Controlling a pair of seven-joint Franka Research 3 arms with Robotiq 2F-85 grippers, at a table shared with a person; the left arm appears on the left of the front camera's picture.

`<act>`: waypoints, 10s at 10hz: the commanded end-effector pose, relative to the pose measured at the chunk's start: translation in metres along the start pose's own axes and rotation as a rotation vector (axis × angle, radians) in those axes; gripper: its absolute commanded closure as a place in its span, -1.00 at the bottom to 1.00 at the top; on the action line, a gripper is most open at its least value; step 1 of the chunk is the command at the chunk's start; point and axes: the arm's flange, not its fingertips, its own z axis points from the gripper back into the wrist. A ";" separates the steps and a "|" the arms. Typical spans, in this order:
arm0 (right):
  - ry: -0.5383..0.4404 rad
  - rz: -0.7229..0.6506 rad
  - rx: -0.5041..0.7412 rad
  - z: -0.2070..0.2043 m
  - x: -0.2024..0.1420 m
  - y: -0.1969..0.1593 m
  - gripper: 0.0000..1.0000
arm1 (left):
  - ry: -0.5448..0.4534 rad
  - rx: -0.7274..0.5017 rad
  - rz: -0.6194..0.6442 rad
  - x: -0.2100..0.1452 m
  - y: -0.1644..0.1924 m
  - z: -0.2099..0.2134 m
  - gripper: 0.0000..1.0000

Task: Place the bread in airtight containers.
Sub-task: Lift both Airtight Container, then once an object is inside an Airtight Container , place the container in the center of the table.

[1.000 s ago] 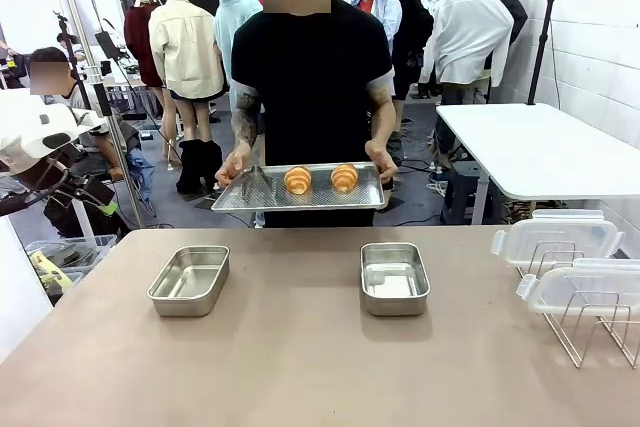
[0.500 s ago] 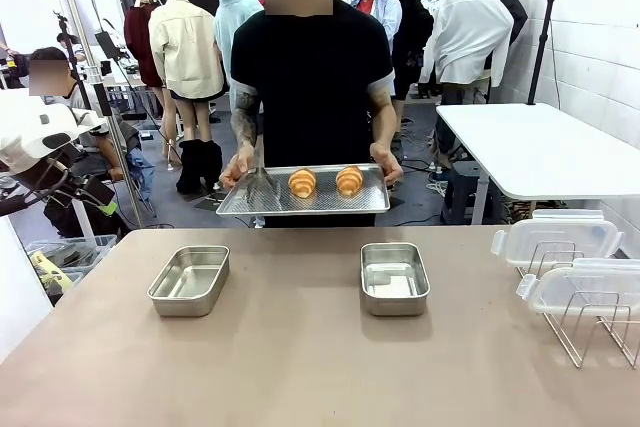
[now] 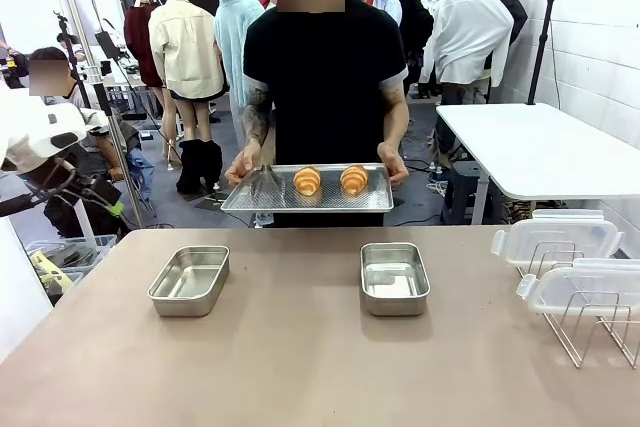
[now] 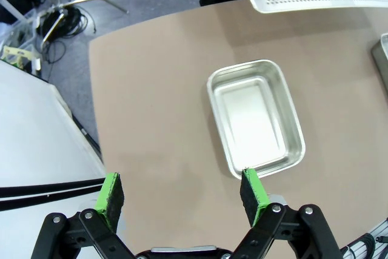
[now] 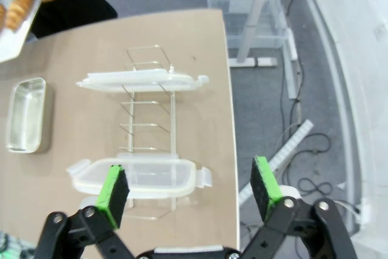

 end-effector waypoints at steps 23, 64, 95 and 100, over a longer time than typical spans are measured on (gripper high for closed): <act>0.598 0.154 0.061 -0.282 0.077 0.325 -1.00 | 0.479 -0.118 0.290 0.030 -0.021 -0.196 -1.00; 0.631 0.001 0.095 -0.266 0.054 0.327 1.00 | 0.442 0.034 0.327 0.033 -0.088 -0.114 1.00; 0.656 -0.039 0.080 -0.241 0.074 0.305 1.00 | 0.426 0.005 0.299 0.041 -0.080 -0.089 1.00; 0.656 -0.039 0.080 -0.241 0.074 0.305 1.00 | 0.426 0.005 0.299 0.041 -0.080 -0.089 1.00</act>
